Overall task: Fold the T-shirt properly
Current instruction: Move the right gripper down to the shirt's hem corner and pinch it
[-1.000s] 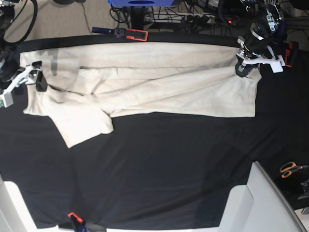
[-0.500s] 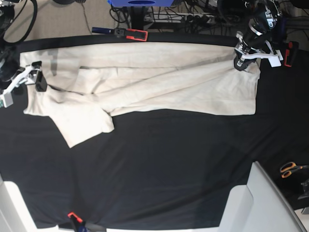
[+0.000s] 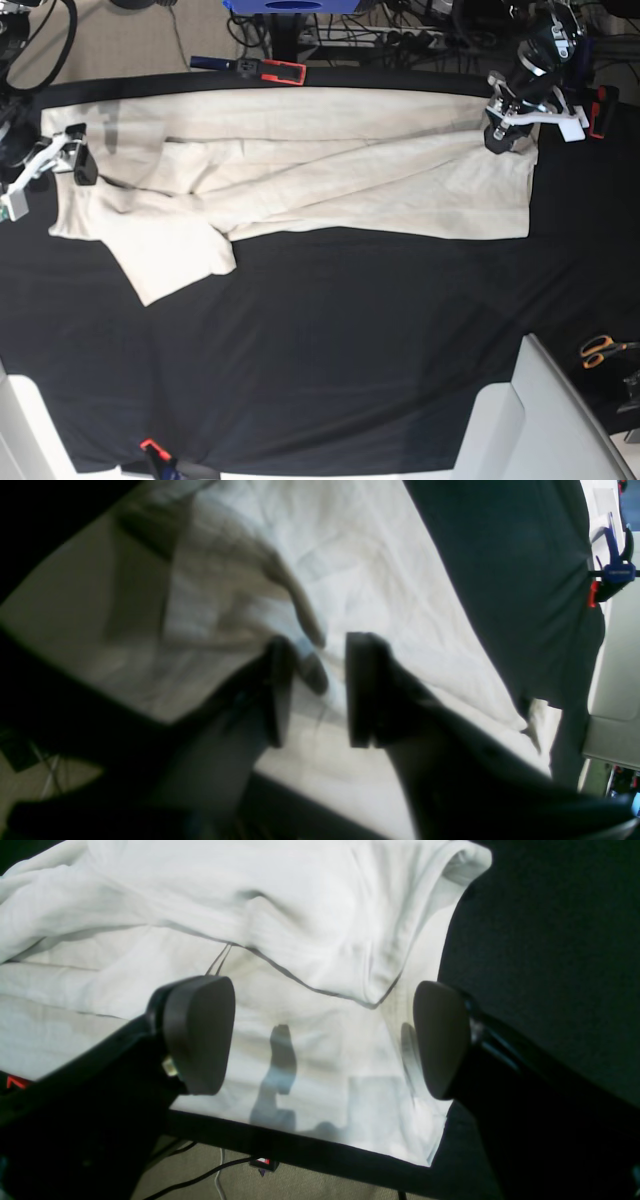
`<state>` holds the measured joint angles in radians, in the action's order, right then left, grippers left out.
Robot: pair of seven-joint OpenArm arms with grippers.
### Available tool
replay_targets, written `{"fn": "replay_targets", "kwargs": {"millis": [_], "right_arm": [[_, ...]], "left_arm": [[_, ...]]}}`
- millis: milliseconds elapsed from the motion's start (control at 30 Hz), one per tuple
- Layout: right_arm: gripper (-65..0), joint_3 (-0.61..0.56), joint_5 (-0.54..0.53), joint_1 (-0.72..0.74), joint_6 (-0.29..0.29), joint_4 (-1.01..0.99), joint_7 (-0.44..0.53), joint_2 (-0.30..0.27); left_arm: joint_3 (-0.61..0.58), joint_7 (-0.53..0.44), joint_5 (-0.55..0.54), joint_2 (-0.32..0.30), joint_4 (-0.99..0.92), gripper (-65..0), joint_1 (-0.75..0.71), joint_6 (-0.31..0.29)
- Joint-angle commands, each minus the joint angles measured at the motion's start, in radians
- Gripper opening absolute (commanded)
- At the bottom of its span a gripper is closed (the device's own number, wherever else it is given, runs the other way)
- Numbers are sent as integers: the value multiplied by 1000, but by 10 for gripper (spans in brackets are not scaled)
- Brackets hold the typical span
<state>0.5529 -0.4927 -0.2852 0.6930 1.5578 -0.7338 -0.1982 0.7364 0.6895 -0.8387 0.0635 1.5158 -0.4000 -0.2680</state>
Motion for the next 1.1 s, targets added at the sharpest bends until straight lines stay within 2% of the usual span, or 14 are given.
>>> {"fn": "replay_targets", "kwargs": {"millis": [0, 100, 200, 333, 533, 633, 733, 833, 967, 1067], "right_arm": [[-126, 9, -17, 8, 5, 20, 21, -16], [-126, 9, -17, 20, 5, 20, 21, -16], [-126, 6, -17, 27, 5, 20, 21, -16], [-126, 3, -14, 91, 5, 20, -7, -16], [-128, 2, -11, 310, 5, -56, -151, -25], [-128, 0, -2, 426, 5, -176, -175, -37], [-128, -58, 95, 559, 5, -362, -169, -48], [-128, -115, 202, 639, 5, -480, -132, -39], [-128, -149, 294, 691, 5, -592, 18, -8], [-128, -144, 378, 748, 5, -742, 112, -8]], "left_arm": [[4, -14, -15, -8, 38, -403, -7, -12], [4, -14, -15, -8, 90, -331, -27, -12], [13, -15, -15, -4, 151, -321, -41, -12], [88, -12, -18, -1, 234, -321, -35, -12], [122, -11, -17, -34, 296, -321, -46, -12], [122, -11, -15, -69, 291, -321, -69, -12], [122, -11, -15, -100, 292, -321, -84, -14], [124, -11, -15, -123, 292, -321, -110, -17], [125, -14, -15, -141, 291, -321, -116, -17], [125, -14, -15, -152, 291, -321, -118, -17]]}}
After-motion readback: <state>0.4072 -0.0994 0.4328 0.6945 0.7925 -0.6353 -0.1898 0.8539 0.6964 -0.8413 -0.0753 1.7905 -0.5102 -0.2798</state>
